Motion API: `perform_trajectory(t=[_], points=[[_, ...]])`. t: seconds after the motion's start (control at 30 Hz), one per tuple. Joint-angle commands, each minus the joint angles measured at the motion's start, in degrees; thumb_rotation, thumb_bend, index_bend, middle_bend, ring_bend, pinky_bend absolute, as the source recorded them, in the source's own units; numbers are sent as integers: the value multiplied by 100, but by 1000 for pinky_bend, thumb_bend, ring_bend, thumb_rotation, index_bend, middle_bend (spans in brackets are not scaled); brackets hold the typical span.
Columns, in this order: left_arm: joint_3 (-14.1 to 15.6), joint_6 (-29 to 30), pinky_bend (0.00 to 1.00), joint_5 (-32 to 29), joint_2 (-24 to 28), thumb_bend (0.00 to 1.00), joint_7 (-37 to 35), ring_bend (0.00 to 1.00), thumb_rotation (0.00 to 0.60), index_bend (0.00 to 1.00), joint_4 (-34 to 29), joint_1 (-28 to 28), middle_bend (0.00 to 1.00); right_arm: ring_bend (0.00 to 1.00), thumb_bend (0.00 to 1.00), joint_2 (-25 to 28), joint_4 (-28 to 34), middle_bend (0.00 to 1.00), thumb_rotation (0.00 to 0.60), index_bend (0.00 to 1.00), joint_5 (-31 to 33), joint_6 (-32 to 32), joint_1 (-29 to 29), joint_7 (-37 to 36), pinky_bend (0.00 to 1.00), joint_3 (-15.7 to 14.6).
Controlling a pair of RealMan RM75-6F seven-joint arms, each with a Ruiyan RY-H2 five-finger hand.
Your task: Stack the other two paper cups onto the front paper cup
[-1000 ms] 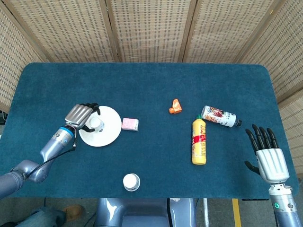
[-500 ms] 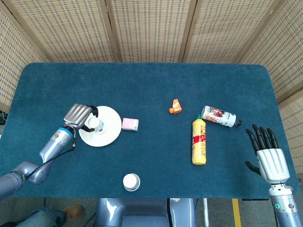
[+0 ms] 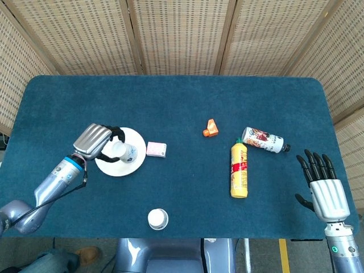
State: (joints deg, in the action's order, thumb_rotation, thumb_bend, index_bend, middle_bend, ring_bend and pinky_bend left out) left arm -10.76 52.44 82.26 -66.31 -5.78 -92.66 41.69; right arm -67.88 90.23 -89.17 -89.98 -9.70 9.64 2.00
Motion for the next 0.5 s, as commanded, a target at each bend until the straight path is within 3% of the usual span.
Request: perform_trajectory(t=[0.03, 0.23, 0.5], points=[[247, 95, 563, 742, 845, 116, -597, 514, 600, 659, -1011, -90, 476, 0, 0, 0, 8, 0, 600, 0, -13, 5, 9, 13, 0, 11], [645, 221, 568, 1747, 1192, 117, -1079, 518, 600, 665, -1668, -47, 479, 0, 0, 0, 21, 0, 600, 0, -25, 6, 49, 32, 0, 59], [891, -105, 568, 2116, 1062, 117, -886, 518, 600, 665, -1855, 176, 479, 0, 0, 8, 30, 0, 600, 0, -59, 16, 84, 53, 0, 90]])
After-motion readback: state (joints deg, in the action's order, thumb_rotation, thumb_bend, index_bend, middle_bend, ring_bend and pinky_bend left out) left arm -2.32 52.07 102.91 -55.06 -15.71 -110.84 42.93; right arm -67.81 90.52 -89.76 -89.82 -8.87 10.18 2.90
